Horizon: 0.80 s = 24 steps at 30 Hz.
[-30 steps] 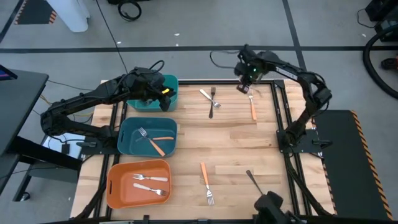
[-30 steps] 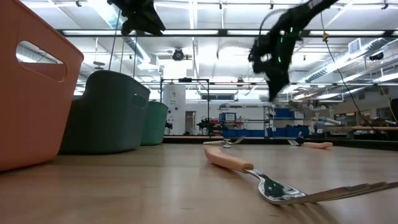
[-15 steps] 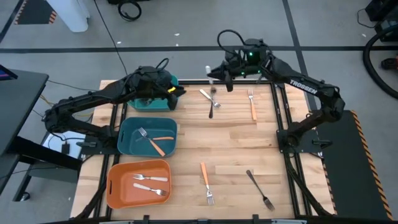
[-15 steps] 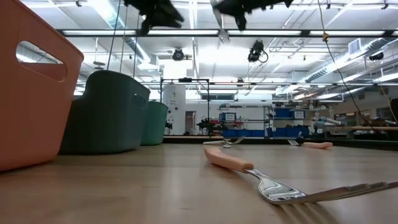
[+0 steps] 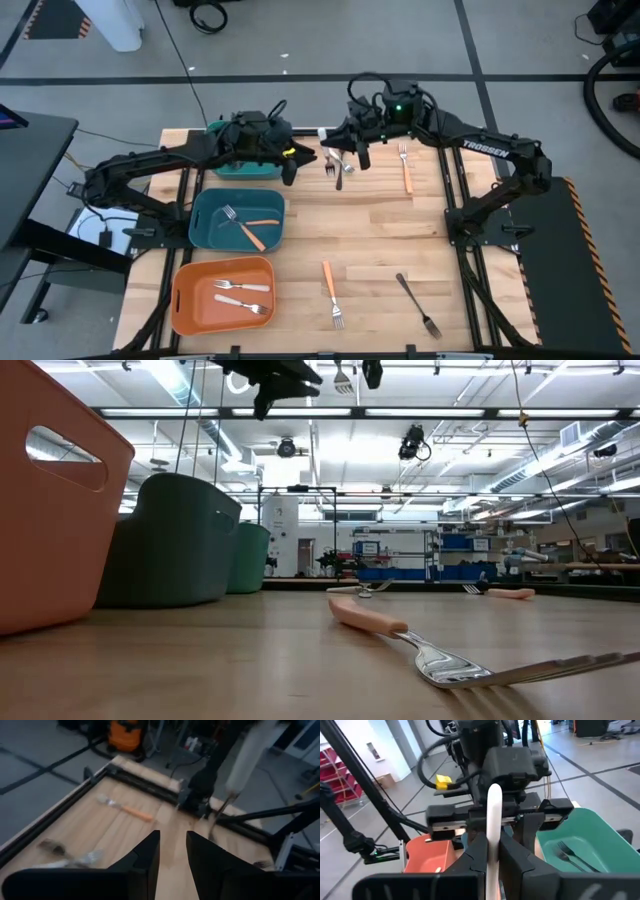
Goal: Sort silverware by color (type)
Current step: Put the white fork into the orange bin
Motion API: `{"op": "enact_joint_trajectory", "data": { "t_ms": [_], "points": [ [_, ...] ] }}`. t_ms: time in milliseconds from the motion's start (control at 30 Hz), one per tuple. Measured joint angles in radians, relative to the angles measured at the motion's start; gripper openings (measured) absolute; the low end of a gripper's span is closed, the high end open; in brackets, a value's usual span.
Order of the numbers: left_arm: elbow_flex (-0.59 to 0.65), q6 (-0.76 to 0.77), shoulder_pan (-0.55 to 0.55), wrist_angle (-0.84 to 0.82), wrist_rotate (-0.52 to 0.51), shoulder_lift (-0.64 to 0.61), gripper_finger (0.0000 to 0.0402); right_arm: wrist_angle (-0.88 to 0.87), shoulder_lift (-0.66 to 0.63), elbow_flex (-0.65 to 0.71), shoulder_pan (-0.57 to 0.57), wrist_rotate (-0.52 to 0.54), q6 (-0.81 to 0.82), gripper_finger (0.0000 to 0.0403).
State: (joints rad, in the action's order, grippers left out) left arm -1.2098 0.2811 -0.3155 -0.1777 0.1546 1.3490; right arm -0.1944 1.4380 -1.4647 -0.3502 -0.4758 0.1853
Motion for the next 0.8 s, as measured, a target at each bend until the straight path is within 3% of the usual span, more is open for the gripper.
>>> {"op": "enact_joint_trajectory", "data": {
  "t_ms": [300, 800],
  "points": [
    [0.0, -0.037, 0.006, 0.123, 0.156, 0.007, 0.0094, -0.001, 0.0, 0.0, 0.009, 0.014, 0.015, 0.0031],
    [-0.001, 0.015, -0.002, 0.342, 0.147, 0.082, 0.009, 0.009, 0.0, 0.0, 0.027, 0.078, 0.022, 0.0031]
  ]
}}
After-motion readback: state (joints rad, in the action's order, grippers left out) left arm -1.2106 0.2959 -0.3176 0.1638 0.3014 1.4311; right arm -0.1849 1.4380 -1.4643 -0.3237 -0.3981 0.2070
